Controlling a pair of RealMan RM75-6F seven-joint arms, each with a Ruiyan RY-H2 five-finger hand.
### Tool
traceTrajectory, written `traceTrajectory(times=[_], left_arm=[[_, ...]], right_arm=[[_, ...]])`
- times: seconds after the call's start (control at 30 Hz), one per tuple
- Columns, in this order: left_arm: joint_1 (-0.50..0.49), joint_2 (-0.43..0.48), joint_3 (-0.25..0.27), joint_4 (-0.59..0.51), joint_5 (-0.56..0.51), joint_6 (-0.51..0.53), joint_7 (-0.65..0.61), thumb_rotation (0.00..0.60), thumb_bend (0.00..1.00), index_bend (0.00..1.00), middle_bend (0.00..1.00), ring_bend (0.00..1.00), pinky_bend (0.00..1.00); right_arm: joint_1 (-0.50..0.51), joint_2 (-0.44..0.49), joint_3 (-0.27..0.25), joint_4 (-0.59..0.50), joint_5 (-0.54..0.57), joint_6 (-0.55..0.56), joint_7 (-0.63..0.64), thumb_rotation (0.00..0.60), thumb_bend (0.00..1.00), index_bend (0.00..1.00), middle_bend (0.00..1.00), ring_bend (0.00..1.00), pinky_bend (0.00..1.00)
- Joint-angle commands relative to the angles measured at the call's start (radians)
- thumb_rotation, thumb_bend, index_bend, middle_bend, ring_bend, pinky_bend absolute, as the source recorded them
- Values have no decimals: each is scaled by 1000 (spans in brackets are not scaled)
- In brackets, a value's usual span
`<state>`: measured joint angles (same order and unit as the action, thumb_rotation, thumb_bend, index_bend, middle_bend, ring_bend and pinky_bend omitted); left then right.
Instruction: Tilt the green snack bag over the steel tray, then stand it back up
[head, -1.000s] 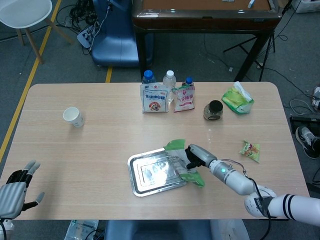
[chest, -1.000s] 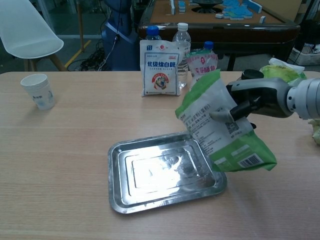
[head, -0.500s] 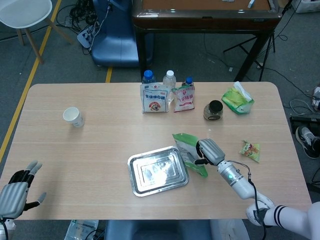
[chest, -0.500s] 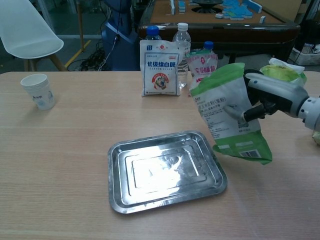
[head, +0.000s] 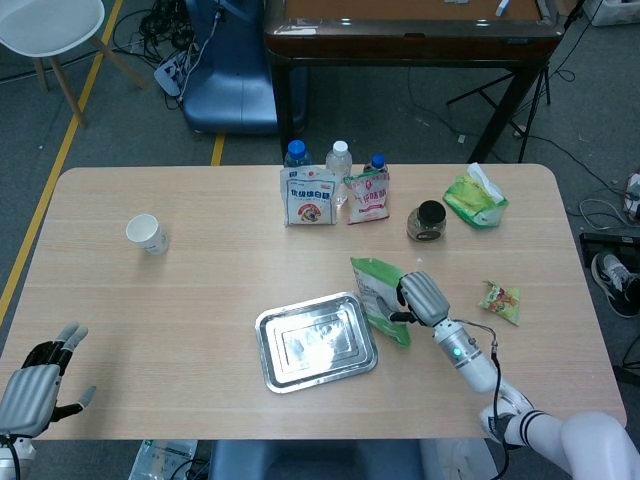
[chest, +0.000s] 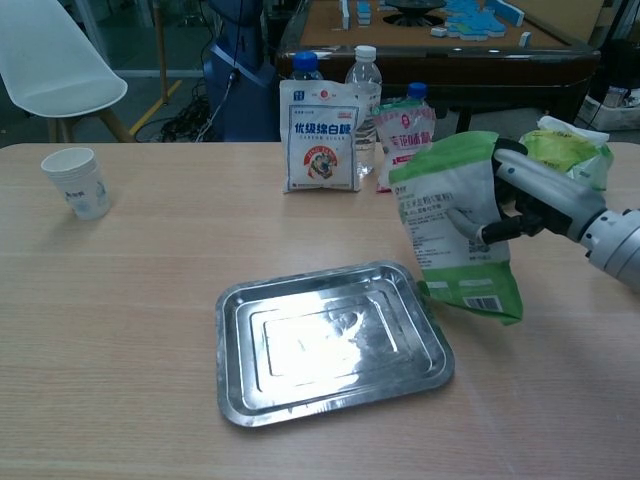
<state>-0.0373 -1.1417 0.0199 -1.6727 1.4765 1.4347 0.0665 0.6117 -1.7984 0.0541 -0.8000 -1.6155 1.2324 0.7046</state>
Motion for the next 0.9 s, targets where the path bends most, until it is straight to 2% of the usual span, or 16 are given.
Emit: traceTrajectory(times=[0.03,0.6,0.9], left_arm=[[-1,-2,1,1,-3,-5,-1,600,250,102,51,188,96],[-11,-14,1,1,-8,-24,7,600,250,102,48,188,95],[-9,-17,5,5,-15,-27,5,600,250,102,47,188,96]], right_arm=[[6,-24,0,44,-5,12,27,600,599,872,771,744,806],[16,-75,5,212,12,30,89,600,583,872,771,739,795],[21,-136,-7,306,9,35,122,600,571,872,771,734,785]])
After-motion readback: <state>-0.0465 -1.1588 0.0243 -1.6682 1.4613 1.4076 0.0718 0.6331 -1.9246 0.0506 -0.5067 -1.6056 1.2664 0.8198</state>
